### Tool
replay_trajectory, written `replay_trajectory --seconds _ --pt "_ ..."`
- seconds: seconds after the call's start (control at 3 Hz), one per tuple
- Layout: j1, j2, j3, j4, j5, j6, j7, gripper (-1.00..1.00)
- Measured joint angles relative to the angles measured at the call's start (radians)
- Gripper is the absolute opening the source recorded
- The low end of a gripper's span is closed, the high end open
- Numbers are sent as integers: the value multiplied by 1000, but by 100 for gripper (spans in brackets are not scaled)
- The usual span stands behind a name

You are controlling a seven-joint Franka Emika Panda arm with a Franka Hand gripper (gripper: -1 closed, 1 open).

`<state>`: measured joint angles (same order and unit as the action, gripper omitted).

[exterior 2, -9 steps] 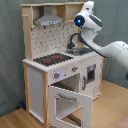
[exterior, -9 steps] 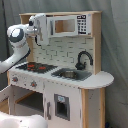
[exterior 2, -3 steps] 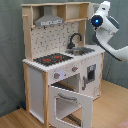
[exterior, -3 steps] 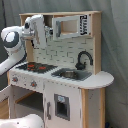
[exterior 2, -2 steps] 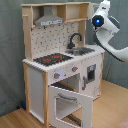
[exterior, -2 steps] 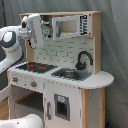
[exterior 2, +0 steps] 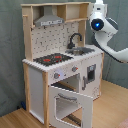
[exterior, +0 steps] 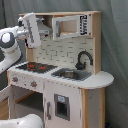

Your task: Play with the kitchen

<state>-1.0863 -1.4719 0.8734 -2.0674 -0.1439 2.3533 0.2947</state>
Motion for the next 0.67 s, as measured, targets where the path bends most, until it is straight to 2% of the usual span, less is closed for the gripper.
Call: replay_trajectory --seconds 0.33,0.67 --pt "0 0 5 69 -1 50 -64 100" --pt "0 -2 38 148 -26 93 -90 100"
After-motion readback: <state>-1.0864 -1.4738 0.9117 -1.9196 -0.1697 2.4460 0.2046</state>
